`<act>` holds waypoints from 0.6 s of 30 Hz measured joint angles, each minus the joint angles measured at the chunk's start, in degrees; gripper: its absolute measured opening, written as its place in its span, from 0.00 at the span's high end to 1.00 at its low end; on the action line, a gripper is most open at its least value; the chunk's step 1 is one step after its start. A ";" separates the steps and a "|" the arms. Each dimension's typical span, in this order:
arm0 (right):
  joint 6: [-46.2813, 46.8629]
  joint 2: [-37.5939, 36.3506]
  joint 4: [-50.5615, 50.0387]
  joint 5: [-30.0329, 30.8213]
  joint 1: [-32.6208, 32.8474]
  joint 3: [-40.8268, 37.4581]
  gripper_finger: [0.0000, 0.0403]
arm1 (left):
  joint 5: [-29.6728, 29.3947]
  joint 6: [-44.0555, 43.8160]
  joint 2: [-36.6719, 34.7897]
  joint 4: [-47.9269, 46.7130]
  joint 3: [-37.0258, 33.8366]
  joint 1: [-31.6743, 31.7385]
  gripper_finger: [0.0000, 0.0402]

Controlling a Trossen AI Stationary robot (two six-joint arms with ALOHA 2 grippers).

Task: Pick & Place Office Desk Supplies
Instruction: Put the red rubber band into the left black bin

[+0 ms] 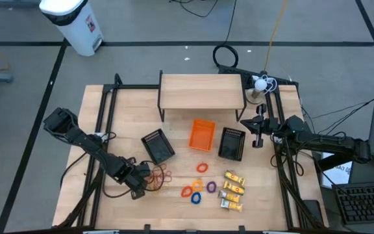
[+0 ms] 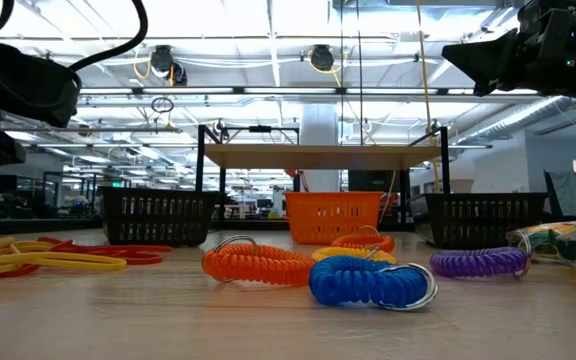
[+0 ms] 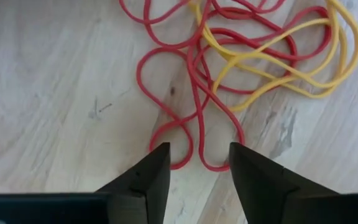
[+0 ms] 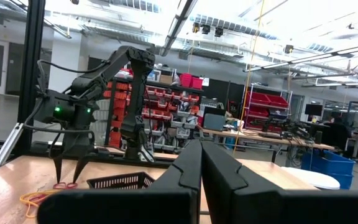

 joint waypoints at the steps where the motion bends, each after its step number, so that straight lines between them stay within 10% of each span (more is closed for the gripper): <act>1: 0.00 -0.01 0.00 0.00 0.00 0.00 1.00 | -0.20 -0.09 0.01 0.01 0.00 0.05 0.59; 18: 0.00 0.01 -0.02 0.00 0.01 0.00 1.00 | 1.31 1.73 2.59 0.24 0.20 0.74 0.81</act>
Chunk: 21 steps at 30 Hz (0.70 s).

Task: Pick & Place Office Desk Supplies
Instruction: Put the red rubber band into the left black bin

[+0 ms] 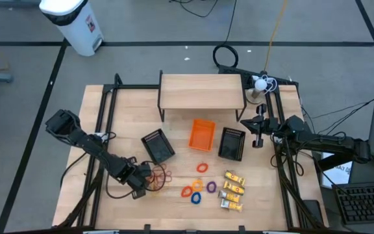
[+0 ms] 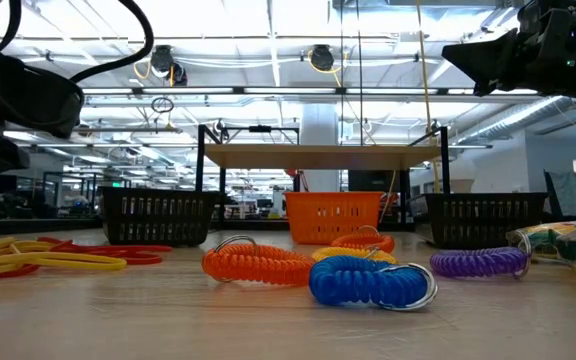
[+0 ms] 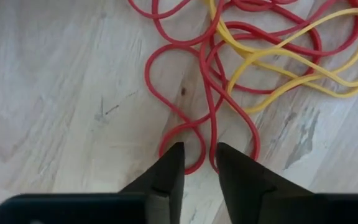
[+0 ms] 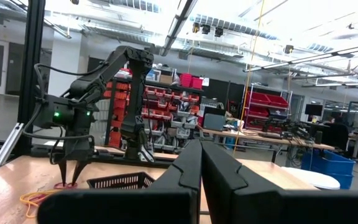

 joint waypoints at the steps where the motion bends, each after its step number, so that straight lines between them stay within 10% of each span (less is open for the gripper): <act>1: 0.00 0.00 0.02 0.00 -0.01 0.00 1.00 | 0.35 0.62 0.00 -0.16 0.00 0.05 0.84; 5: 0.00 -0.01 0.00 0.00 -0.01 0.00 1.00 | 0.95 2.77 0.02 -0.23 -0.02 0.06 0.98; 21: 0.02 0.00 0.02 -0.02 0.01 0.00 1.00 | -4.06 10.89 -0.81 -26.39 21.93 -0.79 0.99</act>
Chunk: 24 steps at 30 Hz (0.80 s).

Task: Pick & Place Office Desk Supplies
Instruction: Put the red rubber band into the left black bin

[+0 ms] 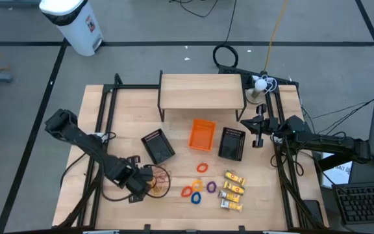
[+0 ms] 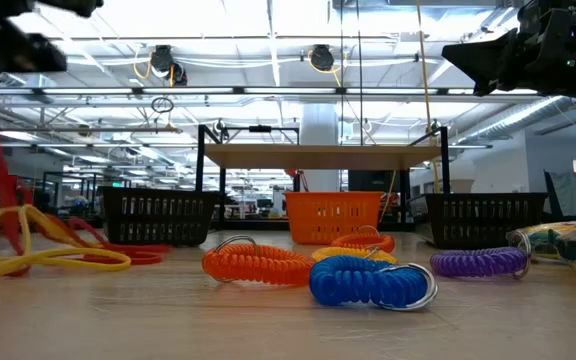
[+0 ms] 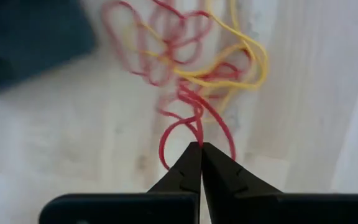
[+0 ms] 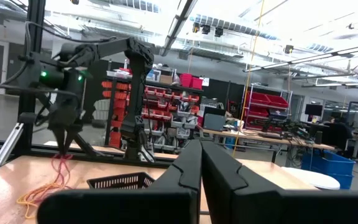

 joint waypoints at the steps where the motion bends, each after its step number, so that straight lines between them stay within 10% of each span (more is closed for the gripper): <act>1: 0.00 -0.01 0.00 0.01 -0.02 0.00 1.00 | -0.63 -0.28 0.00 -2.41 0.71 0.03 0.99; 9: 0.00 -0.02 0.02 0.02 -0.02 0.00 1.00 | -4.03 -6.82 -2.72 -19.45 5.54 -1.91 0.99; 16: 0.00 0.00 0.02 0.00 -0.01 0.00 1.00 | -11.38 -13.09 -8.68 -19.63 6.92 -3.07 0.99; 24: 0.00 -0.01 0.02 0.00 -0.02 0.00 1.00 | -6.09 -13.55 -7.64 -12.39 0.26 -3.51 1.00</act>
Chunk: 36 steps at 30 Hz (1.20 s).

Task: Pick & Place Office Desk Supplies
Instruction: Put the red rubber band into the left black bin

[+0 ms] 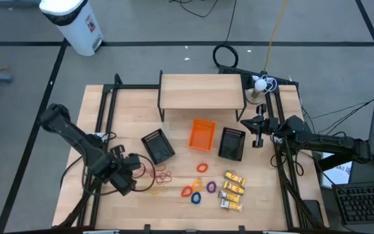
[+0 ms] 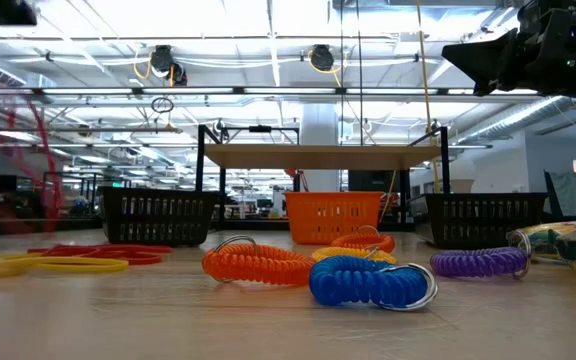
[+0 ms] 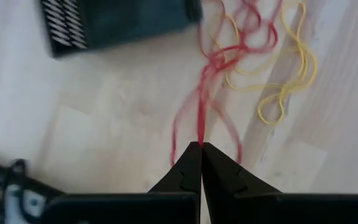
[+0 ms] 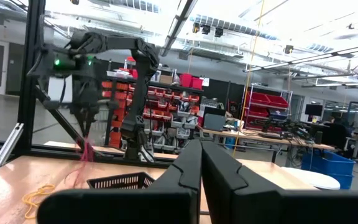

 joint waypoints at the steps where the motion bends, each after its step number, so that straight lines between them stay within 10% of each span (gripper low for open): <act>1: 0.00 0.01 0.00 0.00 0.00 0.00 1.00 | 0.63 0.46 0.03 2.22 -1.46 -0.02 0.99; 11: 0.00 -0.01 0.00 -0.01 0.01 0.00 1.00 | 8.15 -1.67 -0.06 13.61 -12.79 0.00 0.93; 25: 0.02 -0.01 0.42 -0.02 0.02 0.00 1.00 | -0.61 -1.72 -0.04 14.08 -13.35 2.34 0.55; 36: 0.02 0.01 0.42 -0.04 0.00 0.00 1.00 | 2.96 19.12 9.41 27.54 -13.35 9.91 0.52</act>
